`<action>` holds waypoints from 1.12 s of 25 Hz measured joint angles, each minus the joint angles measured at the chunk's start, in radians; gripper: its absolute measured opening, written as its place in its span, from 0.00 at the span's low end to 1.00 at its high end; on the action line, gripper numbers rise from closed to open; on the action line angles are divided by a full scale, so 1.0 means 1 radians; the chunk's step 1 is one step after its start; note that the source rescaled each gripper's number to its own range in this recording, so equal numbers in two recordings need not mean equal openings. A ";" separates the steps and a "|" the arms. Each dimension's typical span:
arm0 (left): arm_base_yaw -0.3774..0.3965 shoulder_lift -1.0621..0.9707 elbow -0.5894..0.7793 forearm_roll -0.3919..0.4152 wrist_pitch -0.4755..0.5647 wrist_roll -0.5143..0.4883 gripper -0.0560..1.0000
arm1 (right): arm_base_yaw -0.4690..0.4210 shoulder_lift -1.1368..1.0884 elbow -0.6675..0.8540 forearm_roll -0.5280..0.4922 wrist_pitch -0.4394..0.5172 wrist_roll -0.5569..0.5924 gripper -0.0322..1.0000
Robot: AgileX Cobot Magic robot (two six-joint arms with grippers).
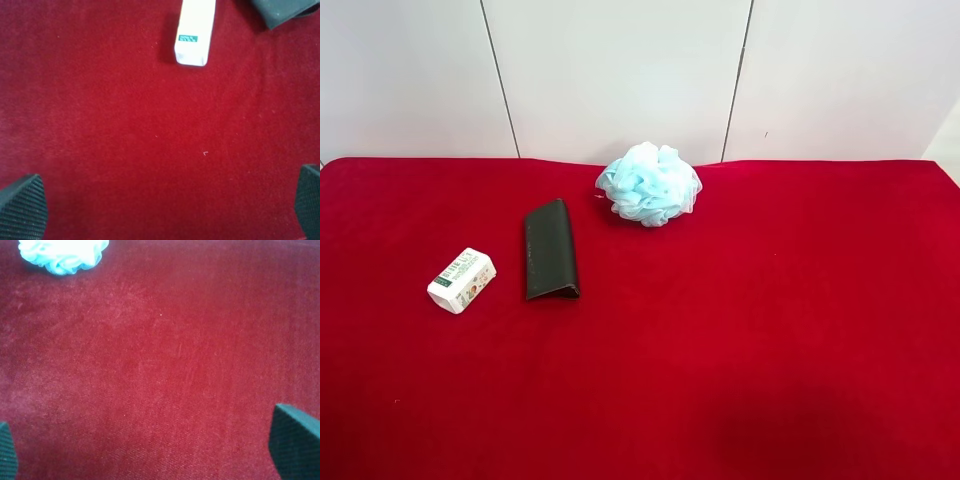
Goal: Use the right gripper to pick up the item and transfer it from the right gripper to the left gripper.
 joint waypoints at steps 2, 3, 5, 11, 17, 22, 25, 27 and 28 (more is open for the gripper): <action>0.000 -0.079 0.037 -0.003 0.000 0.000 1.00 | 0.000 0.000 0.000 0.000 0.000 0.000 1.00; 0.000 -0.114 0.055 -0.003 0.000 0.000 1.00 | 0.000 0.000 0.000 0.000 0.000 0.000 1.00; 0.000 -0.173 0.082 -0.004 0.000 0.000 1.00 | 0.000 0.000 0.000 0.000 0.000 0.000 1.00; 0.000 -0.298 0.123 -0.016 -0.006 0.000 1.00 | 0.000 0.000 0.000 0.000 0.000 0.000 1.00; 0.000 -0.307 0.148 -0.032 -0.105 0.000 1.00 | 0.000 0.000 0.000 0.000 0.000 0.000 1.00; 0.000 -0.307 0.170 -0.054 -0.141 0.000 1.00 | 0.000 0.000 0.000 0.000 0.000 0.000 1.00; 0.000 -0.307 0.170 -0.054 -0.141 0.000 1.00 | 0.000 0.000 0.000 0.000 0.000 0.000 1.00; 0.000 -0.307 0.170 -0.054 -0.141 0.000 1.00 | 0.000 0.000 0.000 0.000 0.000 0.000 1.00; 0.000 -0.307 0.170 -0.054 -0.141 0.000 1.00 | 0.000 0.000 0.000 0.000 0.000 0.000 1.00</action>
